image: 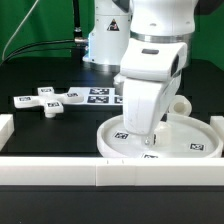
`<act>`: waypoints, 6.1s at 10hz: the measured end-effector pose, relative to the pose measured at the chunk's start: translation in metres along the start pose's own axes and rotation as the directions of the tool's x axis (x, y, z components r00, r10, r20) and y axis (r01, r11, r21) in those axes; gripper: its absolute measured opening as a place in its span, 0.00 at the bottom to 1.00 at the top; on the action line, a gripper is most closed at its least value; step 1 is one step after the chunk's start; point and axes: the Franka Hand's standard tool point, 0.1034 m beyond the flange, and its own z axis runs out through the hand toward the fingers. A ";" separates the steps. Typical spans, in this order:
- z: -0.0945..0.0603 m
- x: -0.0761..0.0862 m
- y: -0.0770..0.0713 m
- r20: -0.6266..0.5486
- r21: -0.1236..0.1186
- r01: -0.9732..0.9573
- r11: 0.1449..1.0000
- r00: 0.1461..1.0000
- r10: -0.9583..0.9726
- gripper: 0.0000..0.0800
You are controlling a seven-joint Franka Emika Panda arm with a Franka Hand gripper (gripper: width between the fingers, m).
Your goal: Assemble round table
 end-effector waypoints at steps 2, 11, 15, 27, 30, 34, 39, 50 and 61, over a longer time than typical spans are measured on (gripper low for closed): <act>-0.017 -0.005 -0.001 0.000 -0.014 -0.103 0.995 0.995 0.103 0.81; -0.040 0.006 -0.034 -0.046 -0.030 -0.563 0.826 0.826 0.561 0.81; -0.026 0.020 -0.070 -0.053 0.015 -0.870 0.493 0.491 0.869 0.81; -0.009 0.015 -0.102 0.243 0.062 -0.983 0.171 0.181 0.953 0.81; -0.011 0.017 -0.106 0.414 0.050 -0.980 0.192 0.195 0.889 0.81; -0.007 0.016 -0.109 0.610 0.081 -0.971 0.224 0.226 0.759 0.81; 0.006 0.022 -0.115 0.766 0.079 -0.966 0.245 0.216 0.605 0.81; 0.020 0.019 -0.121 0.754 0.078 -0.966 0.246 0.219 0.620 0.51; -0.055 0.032 -0.080 0.652 0.129 -0.950 0.283 0.296 0.698 0.51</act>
Offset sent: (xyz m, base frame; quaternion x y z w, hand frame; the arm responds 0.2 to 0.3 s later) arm -0.0152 -0.0023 0.0412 -0.0600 -0.0220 0.1641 0.9844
